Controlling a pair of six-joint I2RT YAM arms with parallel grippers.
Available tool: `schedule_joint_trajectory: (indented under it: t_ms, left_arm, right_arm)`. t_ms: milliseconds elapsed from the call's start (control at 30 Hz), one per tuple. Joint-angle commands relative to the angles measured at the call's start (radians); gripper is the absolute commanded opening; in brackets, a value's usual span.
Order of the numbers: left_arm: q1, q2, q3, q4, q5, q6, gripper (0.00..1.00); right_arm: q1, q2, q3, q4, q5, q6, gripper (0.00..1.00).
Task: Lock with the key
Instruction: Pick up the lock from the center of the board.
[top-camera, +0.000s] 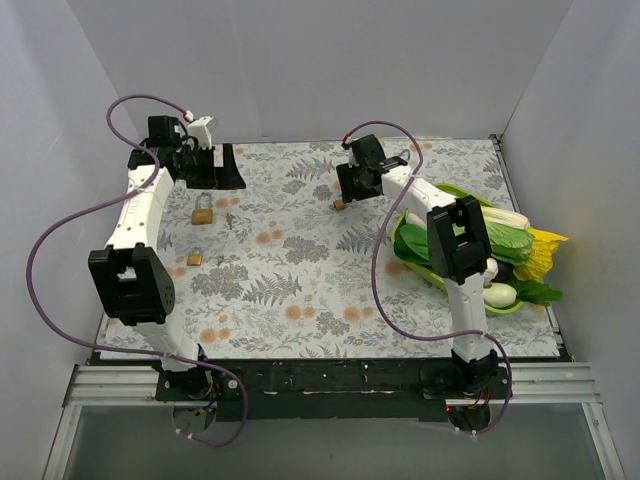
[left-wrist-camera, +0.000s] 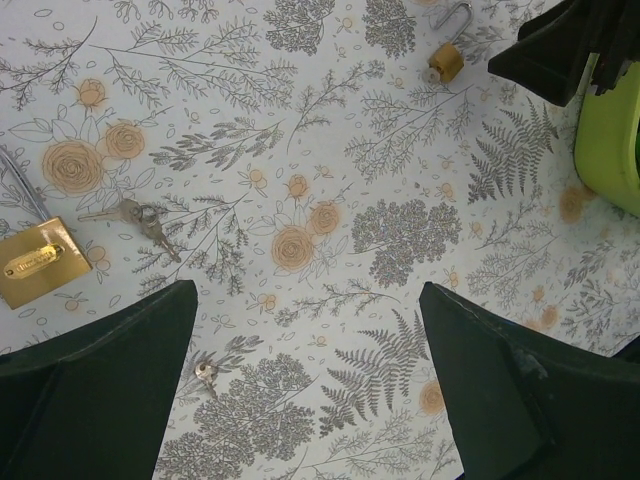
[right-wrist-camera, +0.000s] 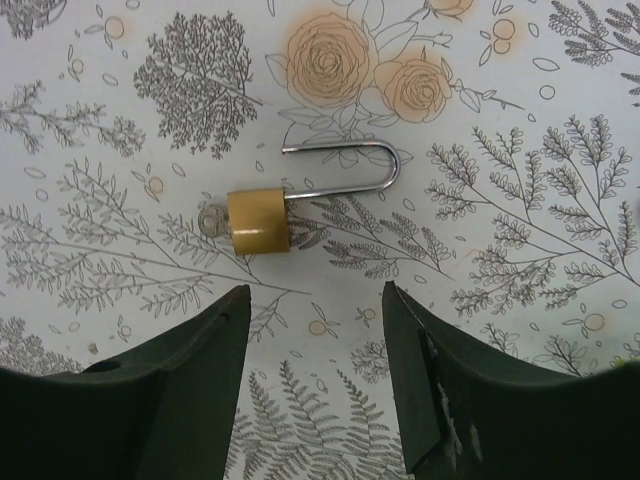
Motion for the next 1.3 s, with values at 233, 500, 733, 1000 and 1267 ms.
schedule_joint_trajectory:
  t_ms: [233, 500, 733, 1000, 1267]
  left_arm:
    - [0.000, -0.058, -0.008, -0.051, -0.074, -0.017, 0.96]
    - [0.000, -0.098, -0.051, -0.072, -0.106, 0.032, 0.97]
    - [0.001, -0.096, -0.069, -0.054, -0.108, 0.050, 0.97]
    - [0.001, -0.066, -0.051, -0.059, -0.100, 0.093, 0.97]
    - [0.001, -0.004, -0.014, -0.056, -0.071, 0.115, 0.97]
  right_arm:
    - [-0.003, 0.110, 0.186, 0.015, 0.059, 0.152, 0.63]
    - [-0.001, 0.151, 0.166, 0.067, 0.076, 0.163, 0.62]
    - [0.004, 0.177, 0.152, 0.112, 0.056, 0.129, 0.61]
    - [0.027, 0.174, 0.105, 0.066, -0.099, -0.007, 0.52]
    - [0.028, 0.116, 0.028, -0.045, -0.368, -0.315, 0.38]
